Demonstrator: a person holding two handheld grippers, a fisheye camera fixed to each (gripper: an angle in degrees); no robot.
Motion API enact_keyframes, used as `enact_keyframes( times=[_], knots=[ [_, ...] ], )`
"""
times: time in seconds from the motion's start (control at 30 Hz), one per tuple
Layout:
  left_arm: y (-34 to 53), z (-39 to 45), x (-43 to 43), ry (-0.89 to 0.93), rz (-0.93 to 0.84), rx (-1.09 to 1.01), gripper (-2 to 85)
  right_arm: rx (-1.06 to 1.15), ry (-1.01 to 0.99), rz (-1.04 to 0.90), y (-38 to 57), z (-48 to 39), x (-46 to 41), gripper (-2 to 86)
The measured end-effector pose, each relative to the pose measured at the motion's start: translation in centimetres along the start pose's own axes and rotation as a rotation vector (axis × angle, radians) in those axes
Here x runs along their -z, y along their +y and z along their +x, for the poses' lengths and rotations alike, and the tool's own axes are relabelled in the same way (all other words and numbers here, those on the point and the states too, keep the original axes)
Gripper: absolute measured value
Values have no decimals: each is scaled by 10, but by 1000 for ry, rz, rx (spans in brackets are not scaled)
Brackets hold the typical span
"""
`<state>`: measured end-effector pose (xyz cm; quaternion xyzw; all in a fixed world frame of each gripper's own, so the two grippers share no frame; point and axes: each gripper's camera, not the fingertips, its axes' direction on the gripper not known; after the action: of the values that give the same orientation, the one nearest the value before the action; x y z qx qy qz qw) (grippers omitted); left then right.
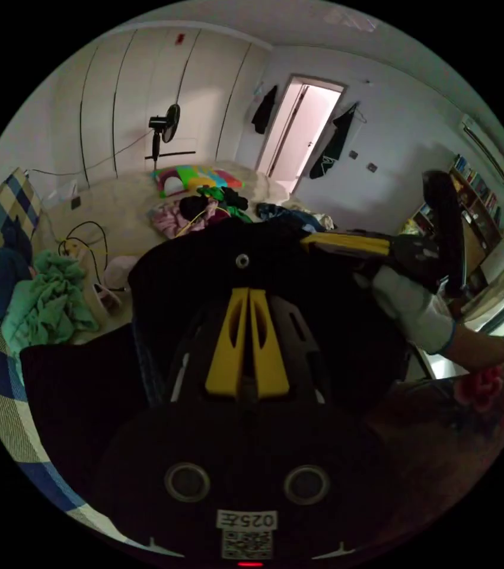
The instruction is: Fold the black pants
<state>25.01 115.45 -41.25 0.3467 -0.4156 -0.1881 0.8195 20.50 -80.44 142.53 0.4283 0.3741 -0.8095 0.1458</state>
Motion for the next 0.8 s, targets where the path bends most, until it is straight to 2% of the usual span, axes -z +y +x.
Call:
enact_keyframes(
  times=[0.1,0.23,0.4,0.67,0.8],
  knots=[
    [-3,15,-11,-63,-2,-43,-9,-15,-4,-23,-4,0,-11,-10],
    [9,19,-20,-93,38,-72,-9,51,142,15,-3,-33,-17,-10],
    [21,-1,-17,23,57,-22,-9,159,308,63,1,-74,-12,-10],
    [23,13,-17,8,22,-10,-10,78,141,22,-10,-36,17,-10],
    [27,9,-9,101,5,32,-9,-16,-27,-16,-16,2,47,-10]
  ],
)
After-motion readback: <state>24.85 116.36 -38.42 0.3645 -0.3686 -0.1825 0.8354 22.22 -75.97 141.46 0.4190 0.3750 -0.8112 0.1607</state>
